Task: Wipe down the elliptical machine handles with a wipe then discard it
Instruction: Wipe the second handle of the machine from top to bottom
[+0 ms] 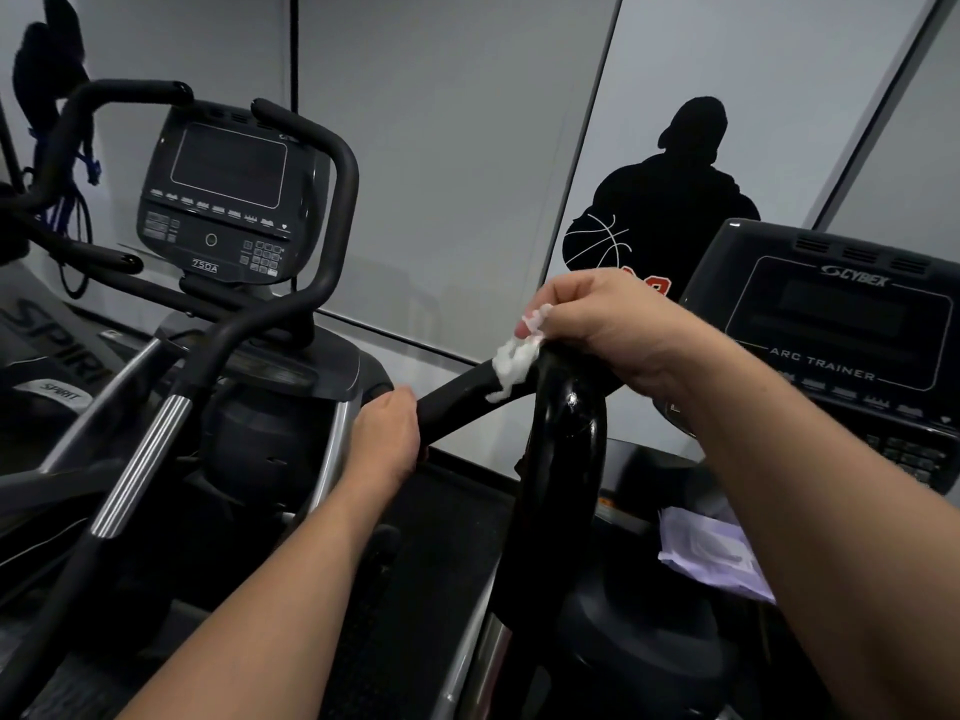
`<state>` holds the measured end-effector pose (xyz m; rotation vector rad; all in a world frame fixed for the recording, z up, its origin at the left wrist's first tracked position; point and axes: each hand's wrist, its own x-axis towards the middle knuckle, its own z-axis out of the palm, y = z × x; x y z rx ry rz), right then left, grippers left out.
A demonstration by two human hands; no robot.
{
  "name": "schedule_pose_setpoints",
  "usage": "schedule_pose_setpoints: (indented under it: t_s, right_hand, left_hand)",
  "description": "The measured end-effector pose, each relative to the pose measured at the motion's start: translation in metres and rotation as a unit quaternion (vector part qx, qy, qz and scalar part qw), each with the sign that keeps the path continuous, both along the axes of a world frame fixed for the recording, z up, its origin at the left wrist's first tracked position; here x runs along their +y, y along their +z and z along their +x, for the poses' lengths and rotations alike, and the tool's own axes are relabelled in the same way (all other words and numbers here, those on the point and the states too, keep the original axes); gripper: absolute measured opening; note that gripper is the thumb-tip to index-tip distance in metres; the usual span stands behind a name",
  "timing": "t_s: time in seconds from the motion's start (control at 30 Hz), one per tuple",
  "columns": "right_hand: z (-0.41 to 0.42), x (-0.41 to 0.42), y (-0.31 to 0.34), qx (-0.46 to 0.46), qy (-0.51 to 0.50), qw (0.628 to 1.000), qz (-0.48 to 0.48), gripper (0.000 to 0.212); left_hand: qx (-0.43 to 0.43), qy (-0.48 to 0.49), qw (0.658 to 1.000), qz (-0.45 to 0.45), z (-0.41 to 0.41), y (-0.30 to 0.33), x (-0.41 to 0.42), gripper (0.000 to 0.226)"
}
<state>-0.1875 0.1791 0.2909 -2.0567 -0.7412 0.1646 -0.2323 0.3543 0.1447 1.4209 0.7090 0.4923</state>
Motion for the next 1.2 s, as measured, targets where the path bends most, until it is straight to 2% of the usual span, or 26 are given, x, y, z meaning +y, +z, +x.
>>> schedule_pose_setpoints:
  t_s: [0.1, 0.2, 0.3, 0.4, 0.5, 0.57, 0.63, 0.7, 0.77, 0.87, 0.93, 1.0, 1.07, 1.13, 1.2]
  right_hand:
    - [0.003, 0.010, 0.005, -0.034, -0.021, 0.996, -0.082, 0.011]
    - [-0.001, 0.018, 0.009, -0.068, -0.015, 0.988, -0.134, 0.013]
    - [0.000, 0.023, 0.009, -0.036, 0.015, 0.993, -0.116, 0.013]
    - [0.008, 0.022, 0.006, -0.019, -0.002, 0.994, -0.108, 0.013]
    - [0.005, 0.025, 0.010, 0.014, 0.040, 0.993, -0.109, 0.013]
    - [0.007, 0.029, 0.009, 0.049, 0.051, 0.992, -0.104, 0.020]
    - [0.016, 0.030, 0.004, 0.029, 0.013, 0.994, -0.107, 0.025]
    - [0.022, 0.030, 0.002, -0.016, -0.027, 0.991, -0.128, 0.019]
    - [0.023, 0.030, 0.003, -0.027, -0.024, 0.991, -0.127, 0.008]
    - [0.023, 0.029, 0.005, 0.024, -0.011, 0.992, -0.121, 0.016]
    - [0.023, 0.029, 0.003, 0.025, -0.032, 0.990, -0.132, 0.021]
    - [0.018, 0.031, 0.004, 0.008, -0.040, 0.991, -0.125, 0.020]
    - [0.013, 0.030, 0.004, 0.014, -0.032, 0.996, -0.084, 0.017]
    - [0.009, 0.026, 0.004, 0.045, -0.020, 0.999, -0.021, 0.017]
    - [0.006, 0.022, 0.003, 0.065, -0.009, 0.998, 0.022, 0.020]
  left_hand:
    - [0.000, -0.033, 0.999, 0.037, 0.001, -0.002, 0.005, 0.025]
    - [-0.024, -0.046, 0.990, 0.135, -0.004, -0.006, 0.003, 0.012]
    - [0.003, -0.045, 0.974, 0.222, -0.002, -0.009, 0.004, 0.033]
    - [0.036, -0.047, 0.962, 0.266, 0.000, -0.013, 0.008, 0.022]
    - [0.054, -0.066, 0.929, 0.359, 0.004, -0.017, 0.012, 0.015]
    - [0.051, -0.068, 0.929, 0.360, 0.003, -0.013, 0.012, 0.007]
    - [0.051, -0.067, 0.922, 0.377, 0.006, -0.016, 0.013, 0.017]
    - [0.045, -0.077, 0.909, 0.406, 0.006, -0.018, 0.013, 0.020]
    - [0.044, -0.082, 0.904, 0.418, 0.006, -0.017, 0.014, 0.011]
    - [0.058, -0.090, 0.887, 0.450, 0.006, -0.018, 0.016, 0.018]
    - [0.067, -0.095, 0.880, 0.460, 0.007, -0.017, 0.018, 0.020]
    - [0.068, -0.104, 0.879, 0.461, 0.005, -0.013, 0.019, 0.006]
    - [0.064, -0.075, 0.903, 0.419, 0.001, -0.004, 0.023, 0.017]
    - [0.003, 0.002, 0.921, 0.389, -0.007, 0.015, 0.024, 0.019]
    - [-0.100, 0.019, 0.912, 0.397, -0.012, 0.042, 0.012, 0.019]
